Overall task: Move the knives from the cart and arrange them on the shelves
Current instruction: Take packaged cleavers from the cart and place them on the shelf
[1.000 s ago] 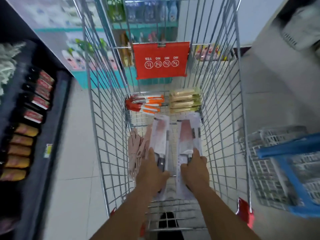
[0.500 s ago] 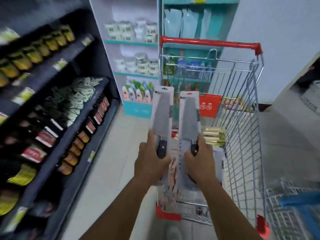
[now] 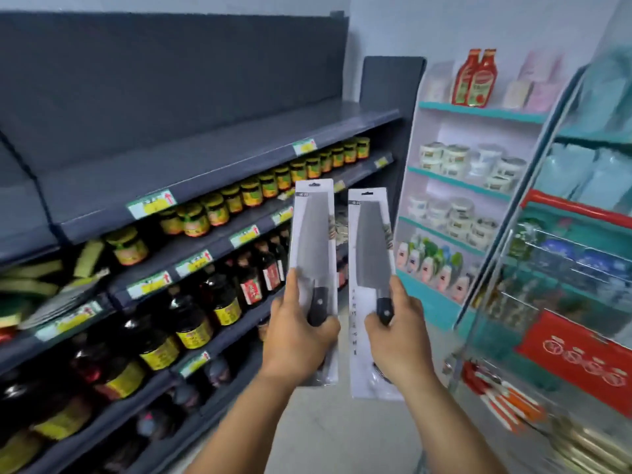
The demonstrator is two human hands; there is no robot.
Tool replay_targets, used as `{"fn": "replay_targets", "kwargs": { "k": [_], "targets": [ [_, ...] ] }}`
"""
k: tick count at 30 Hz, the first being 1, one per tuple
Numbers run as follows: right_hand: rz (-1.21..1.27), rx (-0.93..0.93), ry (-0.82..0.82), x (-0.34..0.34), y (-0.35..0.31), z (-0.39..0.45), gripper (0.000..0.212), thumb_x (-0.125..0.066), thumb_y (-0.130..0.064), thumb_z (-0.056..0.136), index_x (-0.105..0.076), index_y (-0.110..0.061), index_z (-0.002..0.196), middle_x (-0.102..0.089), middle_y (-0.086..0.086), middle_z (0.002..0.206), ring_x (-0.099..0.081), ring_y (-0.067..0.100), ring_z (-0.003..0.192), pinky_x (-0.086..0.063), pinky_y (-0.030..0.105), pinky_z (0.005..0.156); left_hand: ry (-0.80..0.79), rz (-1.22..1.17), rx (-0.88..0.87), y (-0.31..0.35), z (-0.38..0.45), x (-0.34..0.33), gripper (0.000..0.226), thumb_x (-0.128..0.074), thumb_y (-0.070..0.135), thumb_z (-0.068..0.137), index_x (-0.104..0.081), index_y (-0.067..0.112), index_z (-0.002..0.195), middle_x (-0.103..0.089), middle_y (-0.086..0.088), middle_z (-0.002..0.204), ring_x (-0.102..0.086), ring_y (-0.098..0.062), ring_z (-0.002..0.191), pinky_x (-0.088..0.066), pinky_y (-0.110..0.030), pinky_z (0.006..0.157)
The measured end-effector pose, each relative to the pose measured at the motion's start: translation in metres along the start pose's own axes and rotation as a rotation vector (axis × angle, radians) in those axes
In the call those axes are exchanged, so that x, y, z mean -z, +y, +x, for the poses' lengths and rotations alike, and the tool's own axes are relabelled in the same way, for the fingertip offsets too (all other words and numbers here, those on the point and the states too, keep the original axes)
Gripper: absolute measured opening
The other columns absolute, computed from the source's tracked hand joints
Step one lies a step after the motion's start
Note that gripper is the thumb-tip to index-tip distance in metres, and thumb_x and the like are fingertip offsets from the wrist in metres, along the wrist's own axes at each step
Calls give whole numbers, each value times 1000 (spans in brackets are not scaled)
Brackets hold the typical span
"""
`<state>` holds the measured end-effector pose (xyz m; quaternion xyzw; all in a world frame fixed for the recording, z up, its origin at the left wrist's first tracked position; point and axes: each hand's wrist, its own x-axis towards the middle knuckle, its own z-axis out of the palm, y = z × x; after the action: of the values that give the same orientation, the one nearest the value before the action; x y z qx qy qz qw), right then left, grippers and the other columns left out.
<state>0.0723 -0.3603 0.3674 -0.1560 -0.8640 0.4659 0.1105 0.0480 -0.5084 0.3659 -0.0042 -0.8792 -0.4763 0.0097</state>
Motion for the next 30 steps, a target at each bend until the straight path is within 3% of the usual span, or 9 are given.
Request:
{"fn": "replay_targets", "kwargs": {
  "k": [6,8,10,12,14,20,24,30],
  "targets": [
    [41,207,-253,-64,-70,-8,67,-54,-15,92,-24,-26,150,-40,5,133,-42,12,93,-33,19,79,273,20,150,-33,-21,95,97,-69,33,78,-4,41,150,-46,0,117,-57,-19,96,-52,-37,82],
    [37,262,-347,-92,-99,-21,67,-54,-16,93,-22,-25,151,-37,4,138,-47,17,107,-33,20,82,383,23,185,-52,-32,131,97,-69,34,78,-4,43,149,-47,1,110,-58,-17,89,-51,-34,75],
    [41,294,-400,-114,-118,-30,66,-53,-18,94,-20,-25,151,-35,3,141,-48,19,117,-34,21,82,438,40,230,-64,-41,158,98,-70,33,79,-3,41,150,-43,2,111,-56,-16,86,-47,-29,70],
    [32,347,-466,-143,-145,-47,66,-51,-20,95,-19,-27,152,-35,1,142,-49,18,112,-34,21,80,509,41,284,-81,-55,193,99,-69,34,80,0,40,151,-42,1,114,-58,-15,82,-49,-29,67],
    [26,386,-530,-173,-171,-68,66,-51,-21,95,-18,-28,152,-34,-1,143,-49,16,108,-34,21,78,567,35,308,-99,-69,228,99,-69,36,80,2,45,149,-44,2,113,-60,-13,81,-54,-31,67],
    [46,491,-651,-262,-251,-133,66,-51,-21,95,-18,-28,152,-30,-2,148,-46,16,122,-35,20,80,704,24,335,-149,-109,336,97,-68,38,76,-1,51,145,-43,6,116,-61,-14,87,-58,-39,73],
    [60,556,-701,-313,-300,-169,64,-50,-20,96,-19,-27,152,-31,-3,148,-48,12,109,-37,16,71,758,23,334,-179,-128,402,93,-68,39,75,-5,52,143,-45,8,118,-61,-11,86,-58,-38,72],
    [79,631,-733,-385,-362,-206,63,-52,-21,94,-25,-26,150,-39,-2,144,-46,11,94,-40,24,70,810,80,405,-210,-151,488,94,-66,33,78,-5,41,149,-38,3,119,-55,-10,88,-53,-35,82]
  ]
}}
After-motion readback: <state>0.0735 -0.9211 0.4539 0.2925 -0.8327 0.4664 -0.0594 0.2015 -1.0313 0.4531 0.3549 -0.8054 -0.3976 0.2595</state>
